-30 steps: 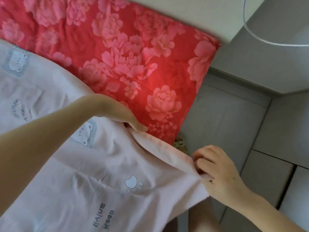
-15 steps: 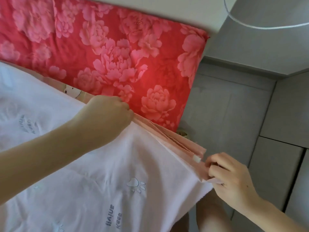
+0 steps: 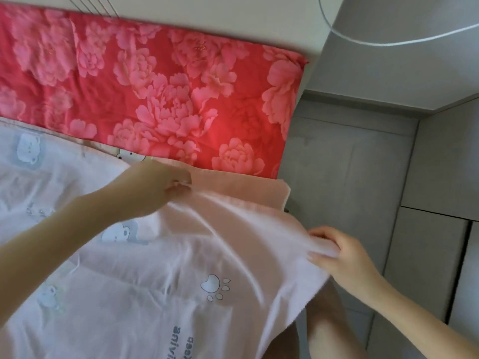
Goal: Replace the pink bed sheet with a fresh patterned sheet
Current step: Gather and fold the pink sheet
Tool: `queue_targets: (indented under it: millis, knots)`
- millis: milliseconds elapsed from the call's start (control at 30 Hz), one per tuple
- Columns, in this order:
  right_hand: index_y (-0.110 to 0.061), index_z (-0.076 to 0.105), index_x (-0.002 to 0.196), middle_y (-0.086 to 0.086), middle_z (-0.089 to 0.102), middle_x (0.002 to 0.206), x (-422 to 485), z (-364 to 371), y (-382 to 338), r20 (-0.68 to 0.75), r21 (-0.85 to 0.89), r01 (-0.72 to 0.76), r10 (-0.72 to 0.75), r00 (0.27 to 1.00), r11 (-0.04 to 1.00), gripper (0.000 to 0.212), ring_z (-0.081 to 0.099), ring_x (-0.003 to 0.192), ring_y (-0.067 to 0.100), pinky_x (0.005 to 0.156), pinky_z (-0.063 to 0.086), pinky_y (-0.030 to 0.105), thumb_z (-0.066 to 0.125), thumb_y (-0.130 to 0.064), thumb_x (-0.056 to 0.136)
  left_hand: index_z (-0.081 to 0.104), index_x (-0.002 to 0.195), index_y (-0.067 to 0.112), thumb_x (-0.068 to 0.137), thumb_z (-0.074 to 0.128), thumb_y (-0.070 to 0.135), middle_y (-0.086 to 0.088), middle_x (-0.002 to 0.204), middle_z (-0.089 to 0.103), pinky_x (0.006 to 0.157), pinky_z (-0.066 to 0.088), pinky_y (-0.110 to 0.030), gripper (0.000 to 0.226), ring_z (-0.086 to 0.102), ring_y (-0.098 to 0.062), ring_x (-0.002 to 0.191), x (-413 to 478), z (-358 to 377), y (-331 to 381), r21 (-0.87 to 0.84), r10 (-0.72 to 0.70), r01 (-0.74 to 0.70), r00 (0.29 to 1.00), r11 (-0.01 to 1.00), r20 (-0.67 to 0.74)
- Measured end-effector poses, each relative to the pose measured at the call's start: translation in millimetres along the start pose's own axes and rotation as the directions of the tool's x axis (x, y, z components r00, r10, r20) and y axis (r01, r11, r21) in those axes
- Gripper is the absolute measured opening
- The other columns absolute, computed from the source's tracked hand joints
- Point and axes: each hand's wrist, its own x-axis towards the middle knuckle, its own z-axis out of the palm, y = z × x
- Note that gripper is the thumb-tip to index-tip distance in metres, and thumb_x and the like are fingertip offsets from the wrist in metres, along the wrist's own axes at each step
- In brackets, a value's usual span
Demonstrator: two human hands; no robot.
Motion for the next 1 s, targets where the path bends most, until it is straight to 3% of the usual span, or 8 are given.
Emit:
queue_targets:
  millis: [100,267,367,433,533,700,833,1000]
  knots:
    - [-0.018,0.062,0.088,-0.004,0.065,0.081,54,3,19,-0.099,0.117,-0.237,0.249,0.963,0.964,0.034,0.059,0.076,0.012,0.055,0.043,0.011,0.064,0.013,0.075,0.064,0.109,0.026,0.093,0.051,0.038,0.005,0.093,0.065,0.07,0.039,-0.026,0.024,0.051,-0.014,0.079,32,4,-11,0.119,-0.035,0.034,0.999,0.992,0.002]
    - [-0.009,0.063,0.11,0.005,0.07,0.098,119,-5,26,0.064,0.476,-0.383,0.404,0.913,0.791,0.029,0.064,0.089,0.02,0.066,0.048,0.024,0.064,-0.001,0.082,0.056,0.116,0.035,0.065,0.057,0.077,0.011,0.1,0.06,0.081,0.035,-0.025,0.066,0.053,-0.014,0.094,55,7,-40,0.194,-0.19,0.138,0.94,0.971,0.283]
    - [-0.006,0.067,0.086,0.001,0.071,0.078,129,-14,23,0.036,0.296,-0.375,0.382,0.924,0.879,0.008,0.064,0.077,0.018,0.061,0.045,0.021,0.071,-0.012,0.081,0.058,0.122,0.03,0.074,0.063,0.063,0.012,0.101,0.063,0.09,0.041,-0.025,0.059,0.057,-0.013,0.099,49,-4,-61,0.498,-0.305,0.09,0.877,0.862,0.371]
    - [-0.007,0.065,0.078,0.002,0.066,0.074,134,-19,24,-0.042,0.117,-0.327,0.334,0.942,0.938,0.01,0.059,0.07,0.015,0.06,0.042,0.022,0.075,-0.011,0.078,0.065,0.092,0.028,0.082,0.063,0.045,0.013,0.072,0.053,0.079,0.049,-0.027,0.02,0.054,-0.014,0.08,47,-17,-74,0.53,-0.273,0.098,0.925,0.842,0.263]
    - [-0.01,0.067,0.074,0.005,0.064,0.073,146,-13,22,-0.121,-0.216,-0.282,0.261,0.958,0.935,0.012,0.059,0.069,0.02,0.06,0.04,0.027,0.074,-0.018,0.08,0.051,0.066,0.029,0.084,0.058,0.05,0.012,0.069,0.052,0.067,0.041,-0.025,0.028,0.053,-0.015,0.076,45,-36,-85,0.554,-0.276,0.176,0.956,0.814,0.103]
    - [-0.025,0.067,0.102,-0.001,0.067,0.098,146,-1,-15,-0.314,-0.897,-0.307,0.03,0.949,0.319,0.02,0.059,0.096,0.023,0.084,0.033,0.033,0.06,-0.018,0.084,0.054,0.122,0.035,0.08,0.053,0.064,0.001,0.124,0.051,0.101,0.028,-0.04,0.051,0.043,-0.023,0.119,37,-24,-125,0.62,-0.362,0.305,0.931,0.723,-0.037]
    - [-0.009,0.07,0.098,0.011,0.068,0.09,146,24,-74,-0.206,-0.901,0.038,-0.505,0.838,0.431,0.03,0.06,0.08,0.034,0.074,0.04,0.041,0.075,-0.001,0.069,0.034,0.14,0.029,0.085,0.06,0.048,-0.009,0.143,0.036,0.111,0.017,-0.047,0.063,0.032,-0.031,0.132,10,-17,-156,0.272,-0.483,0.563,0.819,0.78,-0.31]
    - [-0.015,0.071,0.101,0.01,0.067,0.103,173,129,-143,0.338,-0.795,0.588,-0.694,0.636,0.151,0.031,0.062,0.088,0.031,0.078,0.049,0.042,0.056,-0.03,0.079,0.039,0.141,0.023,0.094,0.052,0.025,-0.011,0.14,0.043,0.102,0.031,-0.044,0.049,0.04,-0.034,0.125,-53,14,-183,-0.128,-0.694,0.717,0.589,0.685,-0.415]
